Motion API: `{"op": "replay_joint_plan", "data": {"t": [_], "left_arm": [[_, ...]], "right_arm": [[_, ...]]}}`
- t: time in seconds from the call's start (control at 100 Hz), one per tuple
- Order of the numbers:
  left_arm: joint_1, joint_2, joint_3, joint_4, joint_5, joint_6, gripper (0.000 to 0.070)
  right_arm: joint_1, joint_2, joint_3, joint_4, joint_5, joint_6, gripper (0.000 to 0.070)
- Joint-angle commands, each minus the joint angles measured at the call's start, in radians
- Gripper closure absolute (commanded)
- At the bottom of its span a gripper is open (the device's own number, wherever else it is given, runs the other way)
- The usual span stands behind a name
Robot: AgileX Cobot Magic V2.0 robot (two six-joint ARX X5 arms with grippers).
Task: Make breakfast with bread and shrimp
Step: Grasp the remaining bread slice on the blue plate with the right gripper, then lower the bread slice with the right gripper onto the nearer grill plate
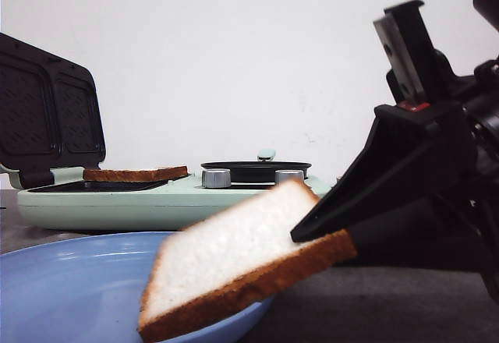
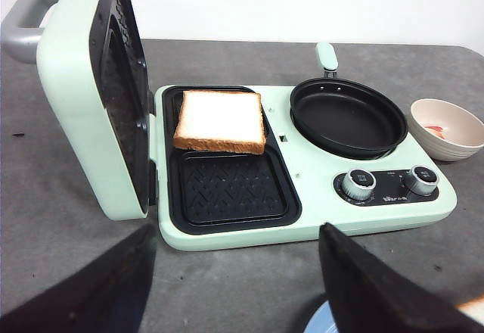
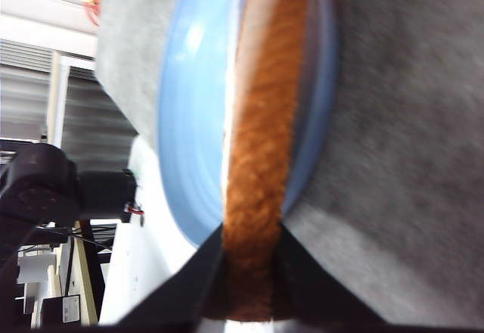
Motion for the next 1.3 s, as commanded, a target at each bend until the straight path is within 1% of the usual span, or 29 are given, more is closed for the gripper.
{"op": "replay_joint_plan", "data": {"t": [0.0, 0.16, 0.26, 0.35, 0.42, 0.49, 0.57, 0.66, 0.82, 1.02, 1.15, 1.29], "left_arm": [[-0.002, 0.002, 0.006, 0.011, -0.004, 0.016, 0.0347], [-0.002, 0.002, 0.006, 0.011, -0.004, 0.016, 0.0347], [-0.002, 0.002, 0.006, 0.011, -0.004, 0.016, 0.0347], [-0.002, 0.002, 0.006, 0.011, -0.004, 0.016, 0.0347], [-0.002, 0.002, 0.006, 0.011, -0.004, 0.016, 0.0347], [-0.002, 0.002, 0.006, 0.011, -0.004, 0.016, 0.0347], [-0.002, 0.002, 0.006, 0.011, -0.004, 0.015, 0.0347], [-0.002, 0.002, 0.006, 0.011, -0.004, 0.015, 0.0347], [-0.002, 0.002, 0.006, 0.011, -0.004, 0.015, 0.0347], [-0.002, 0.002, 0.006, 0.011, -0.004, 0.012, 0.0347], [-0.002, 0.002, 0.006, 0.011, -0.004, 0.013, 0.0347], [-0.002, 0.002, 0.006, 0.011, -0.004, 0.013, 0.0347]], "right_arm": [[0.009, 0.009, -0.001, 0.048, -0.003, 0.027, 0.0700], [0.009, 0.009, 0.005, 0.222, -0.023, 0.134, 0.0700], [0.010, 0.009, 0.037, 0.242, -0.029, 0.159, 0.0700], [0.010, 0.010, 0.089, 0.203, -0.021, 0.154, 0.0700], [0.010, 0.011, 0.149, 0.148, -0.012, 0.129, 0.0700], [0.010, 0.026, 0.226, 0.056, -0.002, 0.087, 0.0700], [0.009, 0.065, 0.326, -0.050, -0.002, 0.018, 0.0700], [0.011, 0.134, 0.434, -0.118, -0.004, -0.028, 0.0700], [0.013, 0.288, 0.602, -0.131, -0.010, -0.039, 0.0700], [0.023, 0.474, 0.788, -0.131, 0.004, -0.023, 0.0700], [0.044, 0.576, 0.898, -0.136, 0.039, -0.018, 0.0700], [0.076, 0.651, 1.005, -0.183, 0.117, -0.038, 0.0700]]}}
